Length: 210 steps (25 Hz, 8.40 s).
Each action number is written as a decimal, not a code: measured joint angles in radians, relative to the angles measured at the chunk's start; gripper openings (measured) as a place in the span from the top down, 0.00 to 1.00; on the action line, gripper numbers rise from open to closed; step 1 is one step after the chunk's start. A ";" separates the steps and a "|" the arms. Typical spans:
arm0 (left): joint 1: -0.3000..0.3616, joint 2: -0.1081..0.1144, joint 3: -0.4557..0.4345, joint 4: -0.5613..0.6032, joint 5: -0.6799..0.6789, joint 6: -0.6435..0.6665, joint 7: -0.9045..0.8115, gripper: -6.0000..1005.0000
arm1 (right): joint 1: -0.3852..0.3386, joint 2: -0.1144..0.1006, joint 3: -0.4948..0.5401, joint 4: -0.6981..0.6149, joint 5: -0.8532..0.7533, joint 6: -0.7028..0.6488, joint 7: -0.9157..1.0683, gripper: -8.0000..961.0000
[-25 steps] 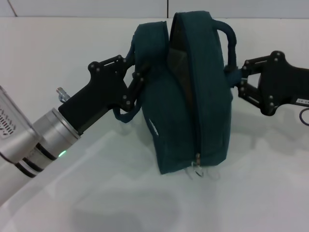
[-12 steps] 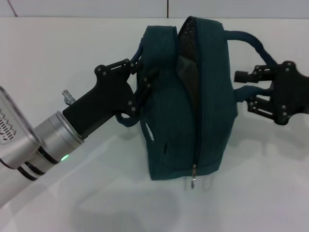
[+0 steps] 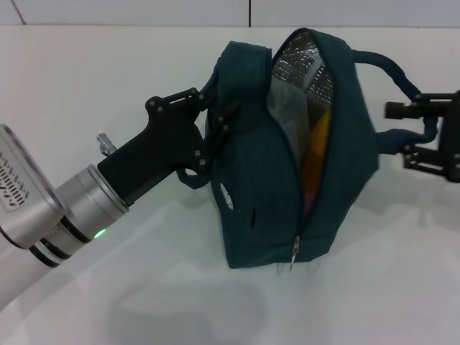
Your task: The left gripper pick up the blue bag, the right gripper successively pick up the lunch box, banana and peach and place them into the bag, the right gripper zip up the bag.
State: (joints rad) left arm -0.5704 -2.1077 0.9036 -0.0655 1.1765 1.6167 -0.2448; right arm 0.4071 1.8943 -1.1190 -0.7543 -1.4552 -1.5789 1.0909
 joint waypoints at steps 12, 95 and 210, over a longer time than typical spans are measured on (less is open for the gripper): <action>-0.003 0.000 0.000 -0.019 0.000 0.003 -0.001 0.75 | -0.013 -0.010 0.144 -0.010 -0.121 -0.186 0.021 0.52; -0.006 0.000 -0.005 -0.030 0.011 -0.003 0.000 0.75 | 0.103 0.133 -0.383 0.263 -0.053 0.114 -0.190 0.75; 0.256 0.008 0.184 0.107 -0.075 0.023 -0.175 0.45 | 0.270 0.134 -0.446 0.235 0.306 0.193 -0.324 0.97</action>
State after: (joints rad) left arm -0.3144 -2.1000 1.0877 0.0415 1.1014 1.6394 -0.4195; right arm 0.6772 2.0279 -1.5654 -0.5191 -1.1489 -1.3856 0.7673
